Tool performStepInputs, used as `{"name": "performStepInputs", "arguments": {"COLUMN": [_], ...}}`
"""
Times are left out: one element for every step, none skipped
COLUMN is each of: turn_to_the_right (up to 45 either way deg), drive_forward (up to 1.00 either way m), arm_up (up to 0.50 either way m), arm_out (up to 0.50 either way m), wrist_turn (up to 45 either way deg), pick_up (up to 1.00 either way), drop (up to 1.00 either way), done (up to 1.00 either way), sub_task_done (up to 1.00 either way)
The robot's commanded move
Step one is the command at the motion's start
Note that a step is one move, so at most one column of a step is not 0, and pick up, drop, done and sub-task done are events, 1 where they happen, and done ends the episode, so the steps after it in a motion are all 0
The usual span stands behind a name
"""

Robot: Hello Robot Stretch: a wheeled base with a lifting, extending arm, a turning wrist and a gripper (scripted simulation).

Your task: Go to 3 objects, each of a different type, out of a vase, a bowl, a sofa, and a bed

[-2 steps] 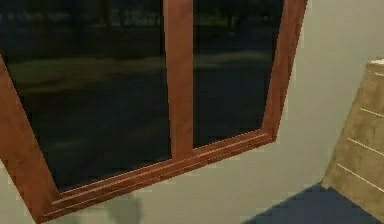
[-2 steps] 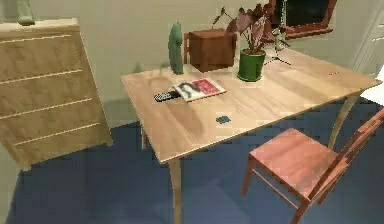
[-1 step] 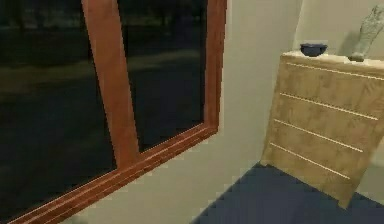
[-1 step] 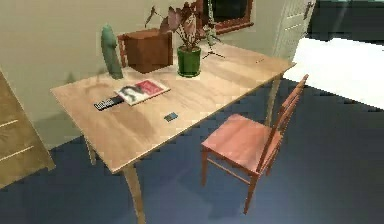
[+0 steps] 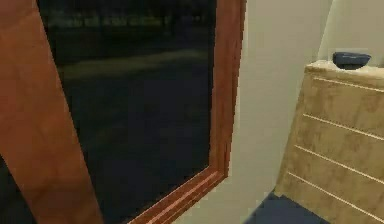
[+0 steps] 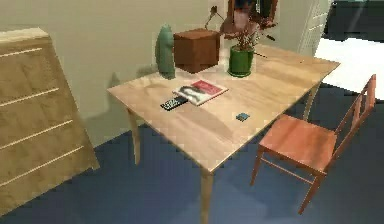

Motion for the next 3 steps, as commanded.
{"name": "performStepInputs", "arguments": {"turn_to_the_right": [45.0,9.0,0.0], "drive_forward": [0.0,0.0,0.75], "arm_up": [0.0,0.0,0.0], "arm_out": [0.0,0.0,0.0], "wrist_turn": [0.0,0.0,0.0], "pick_up": [0.0,0.0,0.0], "drop": [0.0,0.0,0.0], "done": [0.0,0.0,0.0], "sub_task_done": [0.0,0.0,0.0]}}
